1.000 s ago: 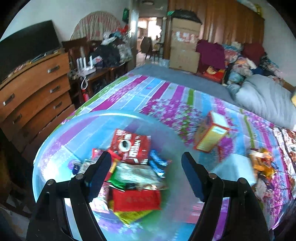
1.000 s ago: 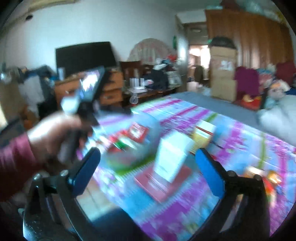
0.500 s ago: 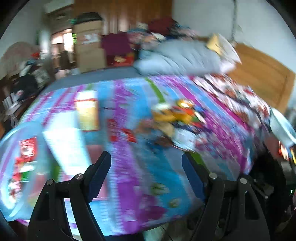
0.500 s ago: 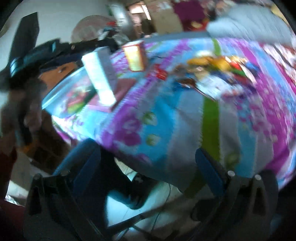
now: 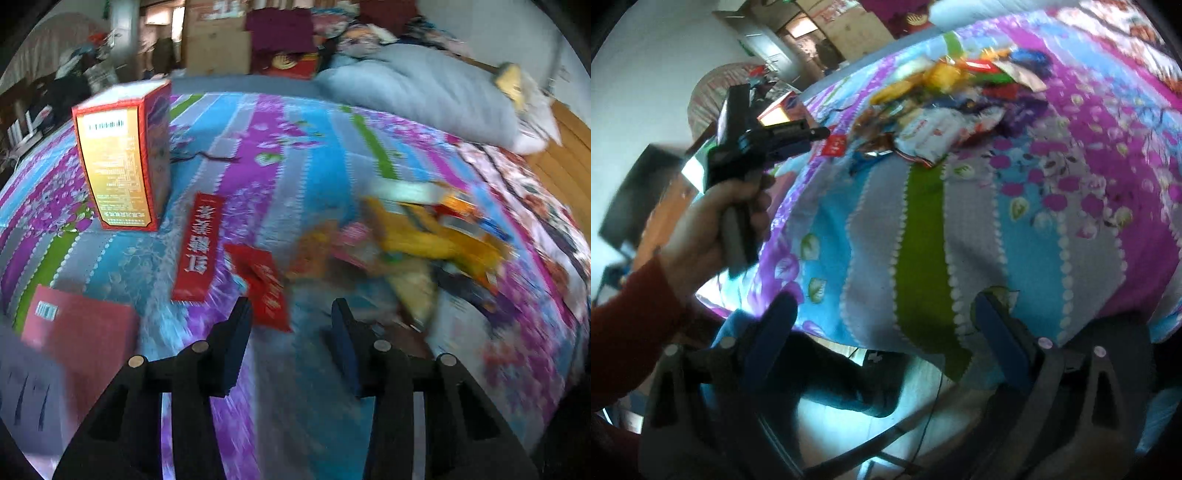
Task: Organize snacks
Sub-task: 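Move both tools back over the snack pile, then grasp a red candy packet with the left tool while the right tool grasps a brown chocolate packet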
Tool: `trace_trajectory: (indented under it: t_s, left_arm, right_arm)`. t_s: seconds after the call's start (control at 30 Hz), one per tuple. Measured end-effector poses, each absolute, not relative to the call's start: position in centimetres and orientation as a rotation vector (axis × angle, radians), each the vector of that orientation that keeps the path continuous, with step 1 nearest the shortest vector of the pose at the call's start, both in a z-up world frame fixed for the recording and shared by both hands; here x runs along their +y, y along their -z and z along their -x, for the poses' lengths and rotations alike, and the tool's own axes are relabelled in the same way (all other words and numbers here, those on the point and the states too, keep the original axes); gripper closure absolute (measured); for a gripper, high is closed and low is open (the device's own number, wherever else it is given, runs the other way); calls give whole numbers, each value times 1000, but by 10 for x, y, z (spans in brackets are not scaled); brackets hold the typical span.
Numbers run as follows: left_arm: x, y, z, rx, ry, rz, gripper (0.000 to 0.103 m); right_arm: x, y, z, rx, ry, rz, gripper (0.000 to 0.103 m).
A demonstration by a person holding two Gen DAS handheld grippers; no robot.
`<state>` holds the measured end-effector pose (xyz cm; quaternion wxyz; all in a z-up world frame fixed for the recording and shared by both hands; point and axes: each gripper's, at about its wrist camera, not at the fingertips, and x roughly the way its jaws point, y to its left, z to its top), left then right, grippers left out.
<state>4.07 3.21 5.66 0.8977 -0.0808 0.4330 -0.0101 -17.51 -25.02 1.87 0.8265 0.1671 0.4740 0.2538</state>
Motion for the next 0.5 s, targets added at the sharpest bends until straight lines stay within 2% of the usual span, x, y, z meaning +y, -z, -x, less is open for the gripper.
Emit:
trace_trajectory:
  t_s: [0.23, 0.3, 0.33, 0.37, 0.43, 0.5]
  left_arm:
    - [34, -26, -76, 967, -16, 126, 57]
    - [36, -21, -82, 976, -27, 118, 65]
    - [36, -21, -84, 978, -25, 112, 67]
    - [35, -21, -85, 979, -18, 100, 72]
    - [32, -26, -80, 972, -1, 70, 73]
    - [28, -41, -62, 941, 0, 51, 73]
  right_arm:
    - [-247, -14, 168, 1038, -572, -355, 5]
    - [-246, -13, 168, 1042, -579, -351, 5]
    - [-246, -13, 168, 1042, -584, -348, 6]
    - [-245, -14, 168, 1041, -590, -345, 12]
    - [-243, -14, 164, 1038, -595, -335, 17]
    - [-238, -16, 159, 1028, -605, -315, 18]
